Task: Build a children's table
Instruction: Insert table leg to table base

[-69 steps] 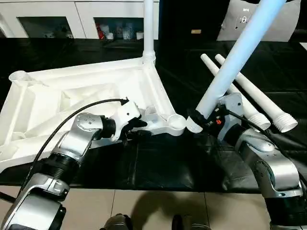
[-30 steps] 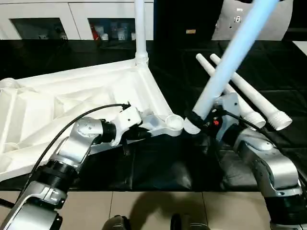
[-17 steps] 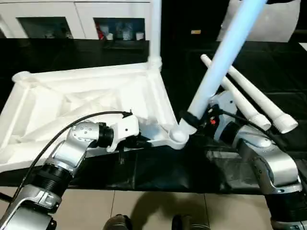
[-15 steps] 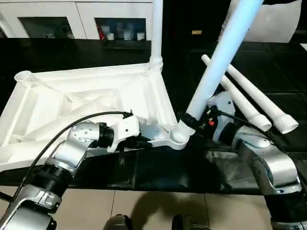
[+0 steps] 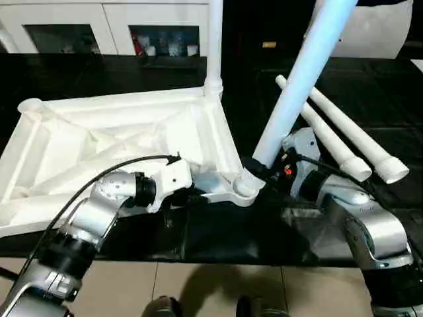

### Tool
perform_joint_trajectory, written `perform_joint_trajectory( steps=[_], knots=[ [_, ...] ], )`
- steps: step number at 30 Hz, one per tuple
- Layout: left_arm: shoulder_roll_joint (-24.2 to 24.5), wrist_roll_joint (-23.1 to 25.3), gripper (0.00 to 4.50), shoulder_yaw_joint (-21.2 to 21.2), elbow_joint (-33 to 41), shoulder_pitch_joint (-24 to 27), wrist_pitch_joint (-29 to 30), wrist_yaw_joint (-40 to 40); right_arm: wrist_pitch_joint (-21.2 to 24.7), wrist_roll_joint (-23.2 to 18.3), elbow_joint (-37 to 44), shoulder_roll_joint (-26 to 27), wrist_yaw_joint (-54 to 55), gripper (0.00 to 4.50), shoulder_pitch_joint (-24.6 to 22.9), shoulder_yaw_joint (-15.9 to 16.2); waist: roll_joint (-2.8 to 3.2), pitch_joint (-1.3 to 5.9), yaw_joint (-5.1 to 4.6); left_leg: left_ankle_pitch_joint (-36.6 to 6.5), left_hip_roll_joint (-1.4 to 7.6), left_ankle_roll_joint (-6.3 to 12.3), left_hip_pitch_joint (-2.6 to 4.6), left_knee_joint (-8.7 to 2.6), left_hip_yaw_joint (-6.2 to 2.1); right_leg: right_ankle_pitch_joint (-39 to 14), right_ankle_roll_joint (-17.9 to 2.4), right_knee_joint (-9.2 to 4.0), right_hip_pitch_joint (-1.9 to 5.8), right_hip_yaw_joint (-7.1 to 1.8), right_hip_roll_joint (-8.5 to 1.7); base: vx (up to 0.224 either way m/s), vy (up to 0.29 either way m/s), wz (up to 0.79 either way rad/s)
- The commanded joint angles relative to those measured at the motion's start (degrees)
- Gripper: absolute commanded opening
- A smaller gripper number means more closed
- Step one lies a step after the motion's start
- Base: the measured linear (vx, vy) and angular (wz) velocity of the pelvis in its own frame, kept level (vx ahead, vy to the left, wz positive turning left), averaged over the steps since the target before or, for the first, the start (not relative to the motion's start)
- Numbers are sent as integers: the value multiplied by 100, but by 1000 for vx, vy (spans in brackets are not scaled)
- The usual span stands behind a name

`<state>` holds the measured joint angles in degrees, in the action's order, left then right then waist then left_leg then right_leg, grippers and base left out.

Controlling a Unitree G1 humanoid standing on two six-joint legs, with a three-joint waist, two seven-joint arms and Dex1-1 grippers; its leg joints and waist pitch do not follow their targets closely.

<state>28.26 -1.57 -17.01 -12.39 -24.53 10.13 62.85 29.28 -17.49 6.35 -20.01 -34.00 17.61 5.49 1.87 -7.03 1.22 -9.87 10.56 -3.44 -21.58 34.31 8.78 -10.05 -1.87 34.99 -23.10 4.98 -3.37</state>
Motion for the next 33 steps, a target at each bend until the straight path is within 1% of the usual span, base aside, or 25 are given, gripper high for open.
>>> perform_joint_trajectory(
  steps=[1,2,3,5,7,9,11,12,14,15,16,17,19,20,22,23,24,25,26,27,28,30,31,33],
  knots=[
    [76,-15,87,64,193,63,195,-69,41,-23,161,21,15,189,-56,28,-49,485,-5,-1001,206,275,48,-370,-13,-1780,-983,-484,314,-350,-442,0,0,0],
    [75,19,96,68,239,77,330,-163,39,-18,162,40,22,189,-73,40,-42,484,-4,-1009,210,274,55,-369,-13,-1772,-986,-484,312,-352,-443,0,0,0],
    [76,23,101,67,239,77,345,-169,39,-17,161,43,23,189,-74,41,-42,484,-3,-1008,207,284,55,-370,-14,-1781,-983,-491,312,-351,-440,0,0,0],
    [104,57,101,4,172,49,463,-155,49,-11,152,79,36,189,-54,60,-27,487,0,-1014,206,279,59,-370,-17,-1751,-988,-493,307,-351,-442,0,0,0],
    [86,67,101,7,113,31,439,-175,49,-12,155,81,38,189,-52,59,-36,485,-1,-1045,202,262,52,-375,-19,-1769,-978,-495,316,-350,-441,0,0,0],
    [9,17,68,61,68,16,382,-234,51,-15,157,83,41,189,-46,58,-33,484,1,-1095,198,244,65,-371,-16,-1854,-953,-507,312,-352,-443,0,0,0],
    [-79,-36,63,99,20,-6,328,-272,60,-19,171,83,39,189,-42,57,-26,479,1,-1122,194,237,67,-372,-13,-1903,-934,-524,310,-352,-444,0,0,0],
    [-116,-5,53,60,-20,-30,310,-293,67,-15,177,81,31,189,-29,63,-20,482,3,-1123,197,232,65,-372,-17,-1908,-932,-518,314,-352,-445,0,0,0],
    [-120,31,21,24,-43,-39,296,-300,70,-11,182,79,25,189,-23,68,-27,489,20,-1110,196,233,66,-372,-15,-1912,-909,-522,314,-356,-444,0,0,0],
    [-120,116,21,-53,-131,-63,203,-315,101,-2,197,67,0,189,1,80,-29,489,24,-1107,198,232,68,-373,-15,-1898,-910,-520,311,-357,-442,0,0,0],
    [-114,158,17,-88,-174,-78,168,-316,124,-3,205,51,-19,189,17,87,-15,491,28,-1110,200,238,74,-375,-17,-1867,-913,-523,306,-357,-437,0,0,0],
    [-89,235,12,-151,-240,-101,92,-309,186,-11,231,8,-58,189,44,106,-17,495,27,-1123,202,231,80,-377,-18,-1823,-926,-513,311,-360,-434,0,0,0],
    [-36,339,2,-231,-307,-127,-8,-293,310,-37,288,-69,-119,189,73,136,-24,502,27,-1065,201,237,62,-380,-25,-1700,-939,-492,333,-364,-430,0,0,0],
    [-2,398,2,-274,-350,-149,-94,-274,402,-63,309,-115,-162,189,91,153,-27,504,28,-1045,207,240,68,-378,-21,-1627,-959,-485,328,-372,-430,0,0,0],
    [37,479,2,-324,-433,-188,-332,-213,585,-114,346,-223,-274,189,116,200,-35,501,26,-1053,192,263,60,-377,-20,-1650,-950,-490,337,-374,-430,0,0,0],
    [39,492,0,-326,-468,-204,-444,-187,659,-144,362,-272,-337,189,119,224,-33,495,26,-1109,187,257,70,-370,-11,-1805,-919,-510,331,-377,-439,0,0,0],
    [34,488,0,-318,-500,-220,-539,-169,716,-170,377,-309,-387,189,117,242,-31,492,29,-1138,188,249,76,-369,-8,-1878,-904,-522,325,-378,-441,0,0,0],
    [25,437,0,-313,-540,-252,-700,-70,825,-220,395,-374,-477,189,115,274,-73,481,20,-1188,188,231,74,-372,1,-2030,-854,-543,318,-379,-439,0,0,0],
    [28,367,0,-321,-572,-281,-853,55,944,-255,412,-441,-561,189,111,311,-60,480,32,-1203,186,224,81,-376,-7,-2151,-809,-550,320,-375,-442,0,0,0],
    [36,260,0,-336,-587,-323,-930,245,1008,-186,385,-578,-691,189,99,428,-70,490,34,-1192,187,222,85,-376,-11,-2196,-772,-553,325,-373,-442,0,0,0],
    [36,215,0,-338,-580,-332,-932,318,1016,-156,365,-612,-717,189,95,459,-67,484,35,-1202,190,220,90,-380,-12,-2208,-768,-557,313,-373,-437,0,0,0],
    [52,104,0,-358,-563,-356,-908,504,1025,-121,295,-627,-698,189,121,463,-62,483,27,-1204,196,206,86,-383,-11,-2151,-790,-548,303,-381,-444,0,0,0],
    [58,84,0,-363,-557,-361,-893,541,1010,-106,269,-622,-685,189,131,458,-61,498,27,-1195,198,199,93,-378,-11,-2084,-829,-537,301,-379,-444,0,0,0],
    [61,22,0,-377,-580,-375,-939,626,1000,-98,216,-605,-672,189,158,449,-69,501,27,-1194,207,191,98,-383,-10,-1981,-891,-528,297,-381,-442,0,0,0]
  ],
)
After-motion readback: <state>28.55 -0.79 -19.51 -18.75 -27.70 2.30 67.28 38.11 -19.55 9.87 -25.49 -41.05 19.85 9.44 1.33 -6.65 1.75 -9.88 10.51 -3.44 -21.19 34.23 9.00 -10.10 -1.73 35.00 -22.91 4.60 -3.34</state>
